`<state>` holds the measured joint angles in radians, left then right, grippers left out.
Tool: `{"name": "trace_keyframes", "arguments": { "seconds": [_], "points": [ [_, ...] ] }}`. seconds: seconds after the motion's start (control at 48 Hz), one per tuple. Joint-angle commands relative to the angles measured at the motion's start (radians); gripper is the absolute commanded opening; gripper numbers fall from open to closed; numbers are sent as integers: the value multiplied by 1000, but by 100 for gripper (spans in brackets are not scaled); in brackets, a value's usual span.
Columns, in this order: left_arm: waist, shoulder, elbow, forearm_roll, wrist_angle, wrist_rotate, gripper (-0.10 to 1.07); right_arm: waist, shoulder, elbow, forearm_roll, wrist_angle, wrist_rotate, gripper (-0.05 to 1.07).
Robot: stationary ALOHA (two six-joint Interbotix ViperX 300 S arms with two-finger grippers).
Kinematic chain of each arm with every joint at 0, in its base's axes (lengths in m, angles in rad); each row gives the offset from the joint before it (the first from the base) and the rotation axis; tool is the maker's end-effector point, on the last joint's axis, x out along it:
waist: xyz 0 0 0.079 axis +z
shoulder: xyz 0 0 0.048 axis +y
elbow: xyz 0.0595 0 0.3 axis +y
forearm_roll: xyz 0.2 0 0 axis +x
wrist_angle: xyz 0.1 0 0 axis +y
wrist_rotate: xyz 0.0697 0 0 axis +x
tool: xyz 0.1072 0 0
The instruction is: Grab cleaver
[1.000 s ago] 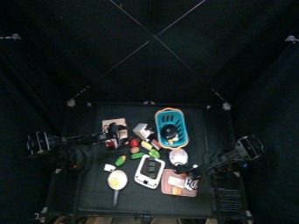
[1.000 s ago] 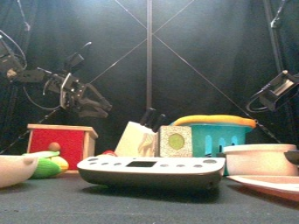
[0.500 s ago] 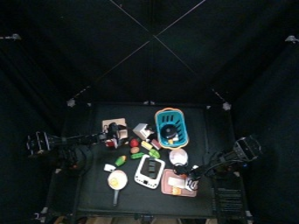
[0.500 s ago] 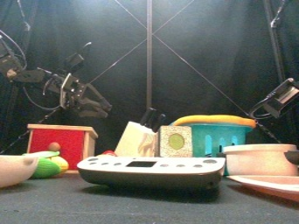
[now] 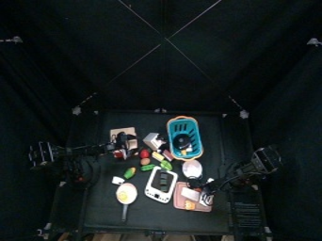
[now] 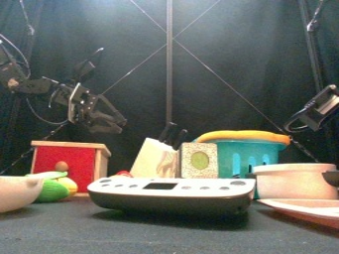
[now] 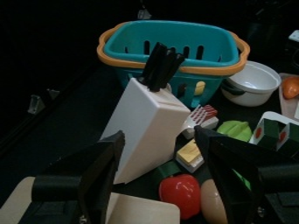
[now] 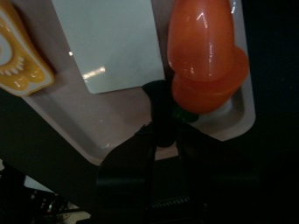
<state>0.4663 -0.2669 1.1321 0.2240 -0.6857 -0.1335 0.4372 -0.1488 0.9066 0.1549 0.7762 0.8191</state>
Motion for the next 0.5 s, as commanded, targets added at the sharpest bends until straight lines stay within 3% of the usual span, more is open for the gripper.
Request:
{"name": "trace_keyframes", "arguments": {
  "seconds": [0.0,0.125,0.479],
  "points": [
    [3,-6,-9,-2,-5,2,97,2,-57,-41,-18,49,5,55],
    [3,-11,-9,-2,-5,2,97,-5,-95,-75,-55,101,8,55],
    [-12,-28,-15,0,-11,0,98,-23,-110,-101,-161,112,3,55]
  ]
}}
